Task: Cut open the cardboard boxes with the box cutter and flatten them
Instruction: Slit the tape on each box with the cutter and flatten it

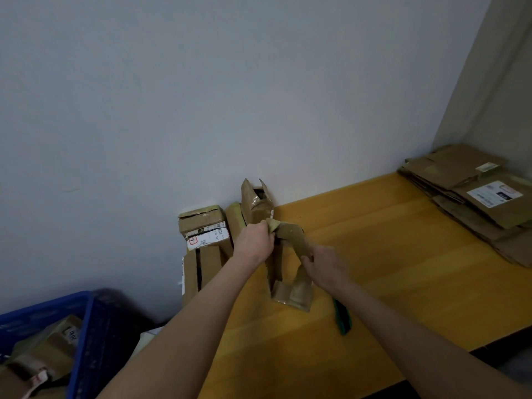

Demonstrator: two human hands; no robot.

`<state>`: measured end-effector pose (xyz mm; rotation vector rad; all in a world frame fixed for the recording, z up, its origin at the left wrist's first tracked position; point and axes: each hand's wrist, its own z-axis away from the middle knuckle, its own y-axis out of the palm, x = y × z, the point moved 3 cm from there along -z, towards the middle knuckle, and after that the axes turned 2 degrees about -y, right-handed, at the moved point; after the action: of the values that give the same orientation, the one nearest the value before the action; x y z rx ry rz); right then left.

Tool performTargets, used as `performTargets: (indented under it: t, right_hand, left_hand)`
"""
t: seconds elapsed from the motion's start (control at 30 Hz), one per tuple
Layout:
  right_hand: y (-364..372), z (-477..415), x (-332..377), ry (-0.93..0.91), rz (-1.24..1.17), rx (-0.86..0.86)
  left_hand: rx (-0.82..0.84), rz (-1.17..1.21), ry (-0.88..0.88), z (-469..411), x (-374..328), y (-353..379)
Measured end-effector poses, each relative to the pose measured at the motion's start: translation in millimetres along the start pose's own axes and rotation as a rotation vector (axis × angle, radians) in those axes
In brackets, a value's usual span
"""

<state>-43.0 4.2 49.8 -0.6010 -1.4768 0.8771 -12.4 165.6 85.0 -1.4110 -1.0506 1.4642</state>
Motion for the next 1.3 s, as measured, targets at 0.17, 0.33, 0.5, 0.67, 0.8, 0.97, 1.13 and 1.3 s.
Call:
performTargets:
  t: [0.17, 0.33, 0.5, 0.67, 0.8, 0.97, 1.13, 1.3]
  right_hand:
    - [19.7, 10.6, -18.0, 0.023, -0.007, 0.087]
    - [34.4, 14.5, -36.0, 0.049, -0.138, 0.155]
    - [41.4, 11.9, -43.1, 0.087, -0.151, 0.149]
    - [45.7, 3.0, -47.0, 0.15, -0.111, 0.195]
    - [60.0, 9.6, -65.4, 0.342, -0.287, 0.237]
    - [76.7, 24.0, -104.9, 0.528, 0.016, 0.207]
    - [93.3, 30.4, -127.8, 0.574, 0.154, 0.259]
    - [106.3, 27.0, -139.3, 0.55, 0.193, 0.278]
  left_hand:
    - [0.109, 0.006, 0.021, 2.8, 15.4, 16.0]
    - [0.208, 0.03, 0.03, 3.9, 23.1, 23.5]
    - [0.202, 0.131, -0.052, 8.1, 16.3, 35.4]
    - [0.225, 0.046, -0.126, 21.0, -1.5, 62.1]
    - [0.223, -0.29, 0.007, 28.5, 8.7, 68.6]
    - [0.235, -0.521, 0.172, 35.9, 6.2, 77.9]
    - [0.375, -0.404, 0.222, 39.6, 11.5, 109.9]
    - [0.543, -0.327, 0.172, 57.0, 30.7, 135.0]
